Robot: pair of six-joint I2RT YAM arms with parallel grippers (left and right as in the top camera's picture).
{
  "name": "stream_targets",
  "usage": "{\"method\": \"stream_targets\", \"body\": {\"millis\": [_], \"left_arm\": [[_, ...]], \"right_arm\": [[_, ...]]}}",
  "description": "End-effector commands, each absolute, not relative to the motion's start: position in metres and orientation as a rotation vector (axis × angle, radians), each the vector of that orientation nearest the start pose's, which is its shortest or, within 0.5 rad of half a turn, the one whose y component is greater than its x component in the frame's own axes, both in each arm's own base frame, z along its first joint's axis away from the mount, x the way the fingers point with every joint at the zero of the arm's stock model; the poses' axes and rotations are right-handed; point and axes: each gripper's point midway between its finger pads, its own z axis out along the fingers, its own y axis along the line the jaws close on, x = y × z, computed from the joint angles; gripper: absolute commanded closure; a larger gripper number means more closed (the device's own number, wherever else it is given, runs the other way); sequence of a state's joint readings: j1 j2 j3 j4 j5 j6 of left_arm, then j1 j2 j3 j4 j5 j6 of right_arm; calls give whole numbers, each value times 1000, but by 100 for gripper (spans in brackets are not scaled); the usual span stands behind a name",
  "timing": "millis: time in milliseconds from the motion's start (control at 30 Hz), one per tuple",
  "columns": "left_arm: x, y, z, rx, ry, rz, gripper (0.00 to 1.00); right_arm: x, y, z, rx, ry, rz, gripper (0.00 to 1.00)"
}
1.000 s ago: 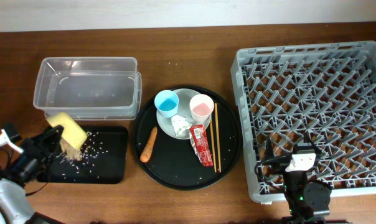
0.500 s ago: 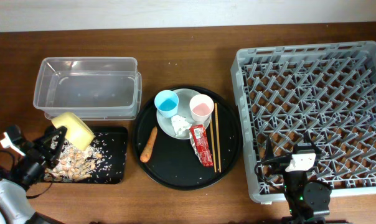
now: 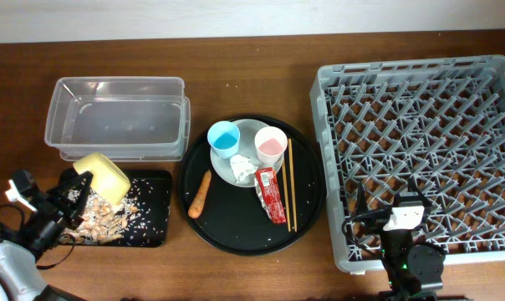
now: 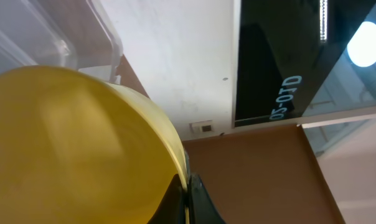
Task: Sort waste into correct bins and load items into the dishwasher rack
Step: 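Carry the yellow bowl left and tip scraps onto the black tray, then return the empty yellow bowl to the round tray with left gripper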
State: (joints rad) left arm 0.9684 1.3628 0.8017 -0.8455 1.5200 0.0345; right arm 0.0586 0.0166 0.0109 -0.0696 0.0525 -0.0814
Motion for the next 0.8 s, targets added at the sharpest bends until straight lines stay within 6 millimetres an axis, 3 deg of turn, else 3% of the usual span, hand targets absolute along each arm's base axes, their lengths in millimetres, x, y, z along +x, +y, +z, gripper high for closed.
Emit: {"method": "stream_targets", "body": {"millis": [0,67,300,433,533,633,767], "left_arm": [[264,70,195,-744,1821,-1432,100],[269,44,180,-686,1963,-1428,100],[294,-45,164,-394,2293,-1425,100],[305,-93,167,-211,2510,-1112,100],[298,-148,161,-21,2584,-900,100],[267,-205,145,237,2621,-624,100],[233,-246,134,456,2602,-496,100]], "right_arm": [[246,2,155,-58,1653,-67,2],[246,2,155,-58,1653,-67,2],[246,2,155,-58,1653,-68,2],[246,2,155,-58,1653,-67,2],[246,2,155,-58,1653,-67,2],[246,2,155,-58,1653,-67,2],[246,2,155,-58,1653,-67,2]]}}
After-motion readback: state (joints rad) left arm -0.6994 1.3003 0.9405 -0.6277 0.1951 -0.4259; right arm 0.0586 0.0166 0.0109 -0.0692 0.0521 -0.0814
